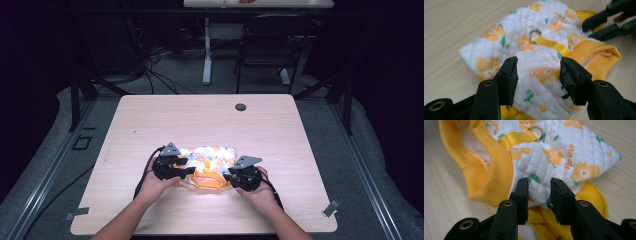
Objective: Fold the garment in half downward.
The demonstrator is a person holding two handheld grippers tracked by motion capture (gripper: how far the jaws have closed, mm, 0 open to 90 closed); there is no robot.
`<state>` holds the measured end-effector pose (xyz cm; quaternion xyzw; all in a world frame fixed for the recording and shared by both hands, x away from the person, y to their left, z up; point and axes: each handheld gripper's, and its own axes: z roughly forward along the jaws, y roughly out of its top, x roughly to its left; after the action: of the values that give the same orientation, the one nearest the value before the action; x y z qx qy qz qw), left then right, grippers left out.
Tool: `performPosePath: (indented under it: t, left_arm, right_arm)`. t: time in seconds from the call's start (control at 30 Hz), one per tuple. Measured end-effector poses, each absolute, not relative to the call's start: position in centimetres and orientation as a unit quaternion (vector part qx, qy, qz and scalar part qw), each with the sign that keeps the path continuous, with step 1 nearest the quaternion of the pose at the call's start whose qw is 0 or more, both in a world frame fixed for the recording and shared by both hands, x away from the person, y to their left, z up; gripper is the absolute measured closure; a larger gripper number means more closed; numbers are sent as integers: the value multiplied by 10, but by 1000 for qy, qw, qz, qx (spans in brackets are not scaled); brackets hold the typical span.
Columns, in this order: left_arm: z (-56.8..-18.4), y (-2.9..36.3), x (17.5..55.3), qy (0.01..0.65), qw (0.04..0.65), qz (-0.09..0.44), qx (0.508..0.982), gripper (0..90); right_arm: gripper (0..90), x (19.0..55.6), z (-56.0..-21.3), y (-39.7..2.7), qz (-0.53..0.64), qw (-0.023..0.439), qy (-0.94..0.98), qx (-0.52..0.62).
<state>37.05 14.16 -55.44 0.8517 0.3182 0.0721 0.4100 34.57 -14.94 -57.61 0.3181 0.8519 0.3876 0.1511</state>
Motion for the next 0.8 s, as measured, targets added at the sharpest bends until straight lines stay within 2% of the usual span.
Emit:
performPosePath:
  t: [0.37, 0.6, 0.8]
  left_arm:
    - [-560, 149, 351, 289, 407, 73, 863, 480]
    - [-546, 156, 336, 276, 426, 87, 857, 478]
    - [-537, 170, 326, 289, 436, 100, 847, 479]
  right_arm:
    - [670, 342, -571, -151, 389, 149, 851, 318]
    - [660, 323, -546, -151, 409, 164, 848, 296]
    - [641, 306, -530, -155, 417, 174, 842, 295]
